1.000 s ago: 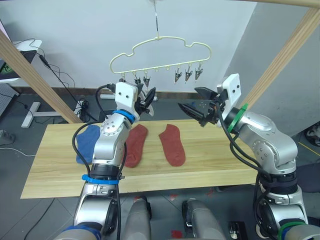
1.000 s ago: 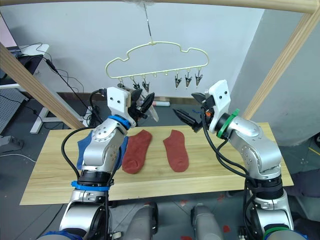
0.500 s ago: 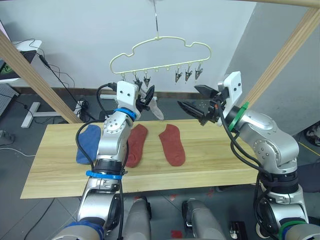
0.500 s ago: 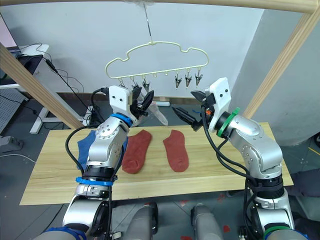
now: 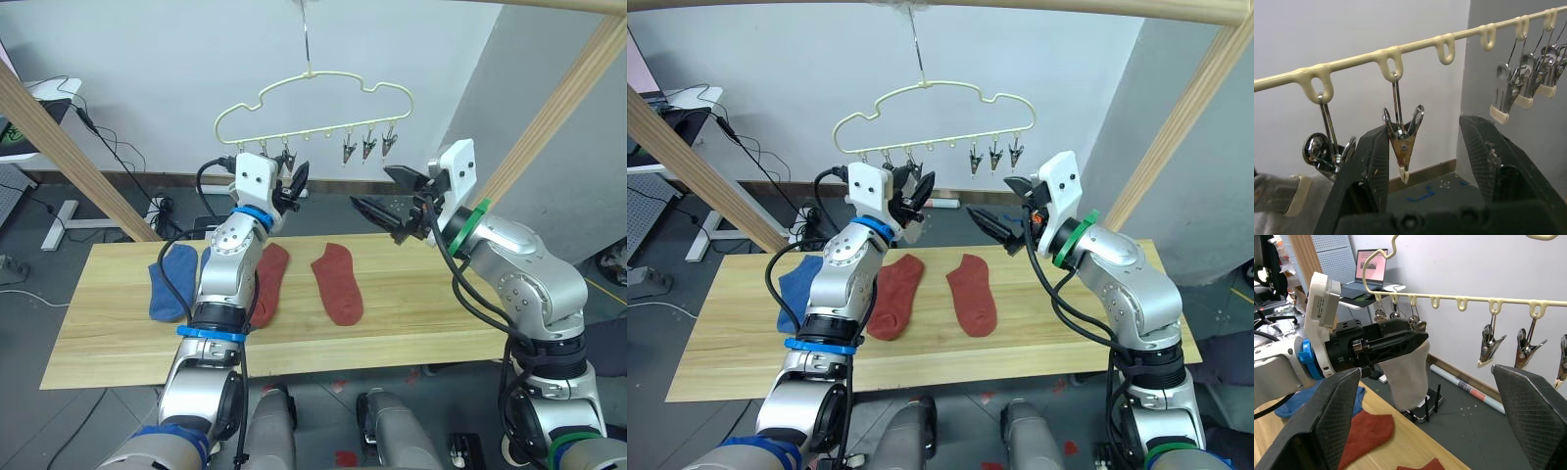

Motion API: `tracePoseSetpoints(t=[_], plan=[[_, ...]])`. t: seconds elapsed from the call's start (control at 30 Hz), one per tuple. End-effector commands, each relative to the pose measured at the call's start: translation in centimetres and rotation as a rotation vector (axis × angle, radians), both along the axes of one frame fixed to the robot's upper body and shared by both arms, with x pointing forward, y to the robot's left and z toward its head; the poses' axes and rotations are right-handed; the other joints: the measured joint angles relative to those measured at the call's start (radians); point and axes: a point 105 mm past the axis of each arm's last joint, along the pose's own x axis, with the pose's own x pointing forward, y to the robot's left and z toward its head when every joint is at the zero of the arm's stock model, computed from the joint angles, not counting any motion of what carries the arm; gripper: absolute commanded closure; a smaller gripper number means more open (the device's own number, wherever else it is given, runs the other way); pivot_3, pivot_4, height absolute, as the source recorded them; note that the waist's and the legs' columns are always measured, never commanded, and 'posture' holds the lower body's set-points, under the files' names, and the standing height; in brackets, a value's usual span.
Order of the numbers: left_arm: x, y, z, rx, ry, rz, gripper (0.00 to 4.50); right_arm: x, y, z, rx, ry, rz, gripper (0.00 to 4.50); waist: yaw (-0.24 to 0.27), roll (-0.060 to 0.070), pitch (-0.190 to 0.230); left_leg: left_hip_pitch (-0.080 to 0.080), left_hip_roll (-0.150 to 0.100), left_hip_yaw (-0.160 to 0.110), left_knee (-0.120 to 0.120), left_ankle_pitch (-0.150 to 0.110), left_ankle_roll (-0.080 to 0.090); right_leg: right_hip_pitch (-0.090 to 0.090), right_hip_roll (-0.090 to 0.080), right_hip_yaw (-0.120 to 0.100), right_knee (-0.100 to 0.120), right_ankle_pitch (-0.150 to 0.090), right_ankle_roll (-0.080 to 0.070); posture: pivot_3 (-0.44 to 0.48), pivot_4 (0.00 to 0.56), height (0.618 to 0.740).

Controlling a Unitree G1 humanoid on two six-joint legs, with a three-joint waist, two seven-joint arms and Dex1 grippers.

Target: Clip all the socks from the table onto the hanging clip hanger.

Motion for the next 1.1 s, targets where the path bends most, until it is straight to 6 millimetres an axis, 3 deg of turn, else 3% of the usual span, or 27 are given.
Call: tracePoseSetpoints(t=[0.03,0.93,1.1], plan=[[-0.11,-0.44,1.48,-0.001,-0.059,-0.016,2.00,-0.73,0.06,1.85,0.007,-0.083,0.006,0.00,-0.001,0.000,0.000,0.000,0.000,0.000,0.000,0.000,0.000,0.000,0.000,0.000,0.000,0.000,0.000,-0.054,0.247,0.740],[0.54,-0.44,1.63,-0.004,-0.055,-0.019,2.00,-0.83,0.11,1.73,0.015,-0.081,-0.001,0.00,-0.001,0.000,0.000,0.000,0.000,0.000,0.001,0.000,0.000,0.000,0.000,0.000,0.000,0.000,0.000,-0.063,0.251,0.740],[0.57,-0.22,1.63,-0.010,-0.054,-0.016,3.09,-0.83,0.12,1.70,0.015,-0.079,0.001,0.00,-0.001,0.000,0.000,0.000,0.000,0.000,0.001,0.000,0.000,0.000,0.000,0.000,0.000,0.000,0.000,-0.063,0.251,0.740]])
